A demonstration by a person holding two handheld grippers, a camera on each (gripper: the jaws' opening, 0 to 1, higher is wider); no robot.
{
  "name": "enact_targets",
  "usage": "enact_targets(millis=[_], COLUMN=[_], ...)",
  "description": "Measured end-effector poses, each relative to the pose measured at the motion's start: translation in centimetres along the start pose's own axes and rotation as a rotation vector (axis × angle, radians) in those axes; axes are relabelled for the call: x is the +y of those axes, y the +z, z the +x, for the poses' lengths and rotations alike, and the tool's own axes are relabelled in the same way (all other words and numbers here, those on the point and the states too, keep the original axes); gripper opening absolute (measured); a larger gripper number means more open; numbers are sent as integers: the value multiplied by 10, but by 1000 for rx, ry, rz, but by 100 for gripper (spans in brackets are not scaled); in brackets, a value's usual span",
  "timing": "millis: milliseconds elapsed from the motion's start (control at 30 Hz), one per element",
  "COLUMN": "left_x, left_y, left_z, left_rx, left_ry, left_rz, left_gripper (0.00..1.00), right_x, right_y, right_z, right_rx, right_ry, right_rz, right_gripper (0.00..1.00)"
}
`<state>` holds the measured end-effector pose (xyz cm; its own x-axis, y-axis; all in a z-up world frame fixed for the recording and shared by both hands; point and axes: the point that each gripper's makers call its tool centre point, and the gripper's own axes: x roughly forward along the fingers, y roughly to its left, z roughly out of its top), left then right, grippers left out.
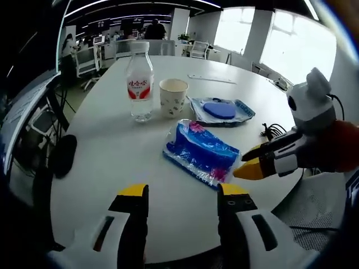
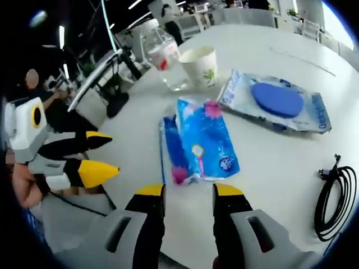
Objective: Arrange the tabletop items into an orderly group along one side of the table until the central work area is clear of visible clutter.
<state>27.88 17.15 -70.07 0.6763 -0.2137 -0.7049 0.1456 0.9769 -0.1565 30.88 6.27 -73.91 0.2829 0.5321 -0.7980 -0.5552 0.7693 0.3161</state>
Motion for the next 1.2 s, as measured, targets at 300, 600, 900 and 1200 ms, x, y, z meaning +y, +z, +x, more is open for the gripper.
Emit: enact_targets(millis=[300, 600, 900, 1200], left_x=[10, 18, 11, 8], left_y=[-7, -9, -3, 1], left_z=[-5, -8, -3, 0], left_rx=[6, 13, 6, 1], left_ry=[6, 14, 1, -8], left_rz=[-12, -24, -26, -23], left_gripper=[47, 45, 46, 46], right_x=[-4, -10, -25, -48], right_y=[-8, -6, -18, -23], right_z=[5, 9, -2, -12], right_rx=[3, -3, 13, 17], right_ry=[-55, -70, -94, -131], right_rz=[80, 91, 50, 9], right_gripper=[25, 18, 13, 11])
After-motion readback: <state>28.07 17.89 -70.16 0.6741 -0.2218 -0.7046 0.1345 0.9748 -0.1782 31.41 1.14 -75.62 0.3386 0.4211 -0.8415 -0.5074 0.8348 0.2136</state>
